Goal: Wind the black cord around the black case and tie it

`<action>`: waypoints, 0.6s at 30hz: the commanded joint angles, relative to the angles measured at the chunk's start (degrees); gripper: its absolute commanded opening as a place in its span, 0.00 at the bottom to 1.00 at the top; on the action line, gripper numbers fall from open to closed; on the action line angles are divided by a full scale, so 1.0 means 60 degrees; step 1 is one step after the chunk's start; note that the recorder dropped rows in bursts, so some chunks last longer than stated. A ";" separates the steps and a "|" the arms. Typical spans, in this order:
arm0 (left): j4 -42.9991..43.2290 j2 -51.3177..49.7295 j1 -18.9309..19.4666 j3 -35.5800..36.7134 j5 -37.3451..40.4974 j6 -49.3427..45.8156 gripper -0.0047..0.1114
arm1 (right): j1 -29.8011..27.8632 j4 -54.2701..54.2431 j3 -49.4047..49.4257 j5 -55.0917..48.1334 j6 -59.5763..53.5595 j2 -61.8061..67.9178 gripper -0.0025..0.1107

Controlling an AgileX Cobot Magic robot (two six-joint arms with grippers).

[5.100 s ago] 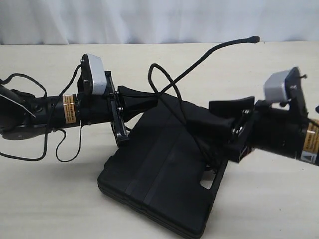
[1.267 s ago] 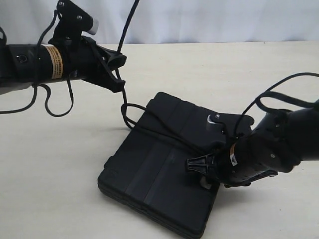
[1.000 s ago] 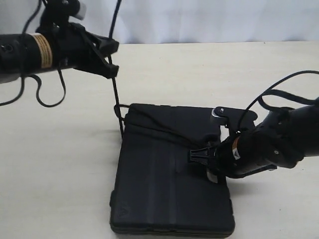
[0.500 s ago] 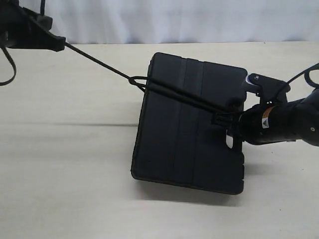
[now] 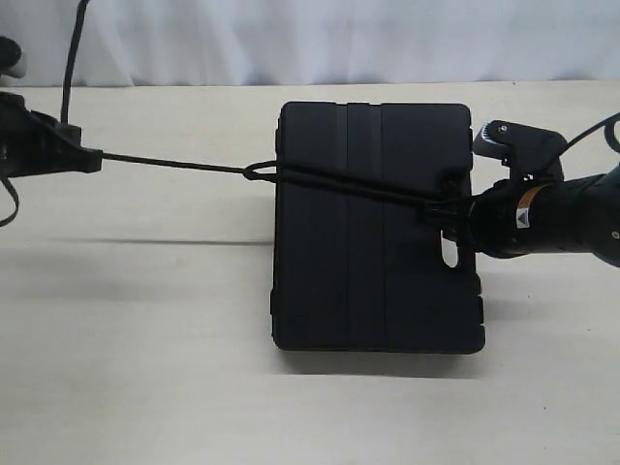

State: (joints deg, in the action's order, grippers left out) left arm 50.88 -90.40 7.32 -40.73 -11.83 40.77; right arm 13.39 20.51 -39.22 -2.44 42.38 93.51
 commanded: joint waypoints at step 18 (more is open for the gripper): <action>-0.1229 -0.2760 0.1873 0.0215 -0.1944 -0.0014 0.04 | -0.0316 -0.1375 -0.0117 0.0321 0.0670 0.0219 0.06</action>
State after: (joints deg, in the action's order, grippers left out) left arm 49.17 -106.93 15.97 -39.52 -29.68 41.24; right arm 13.45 16.16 -39.55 -0.72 41.63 94.68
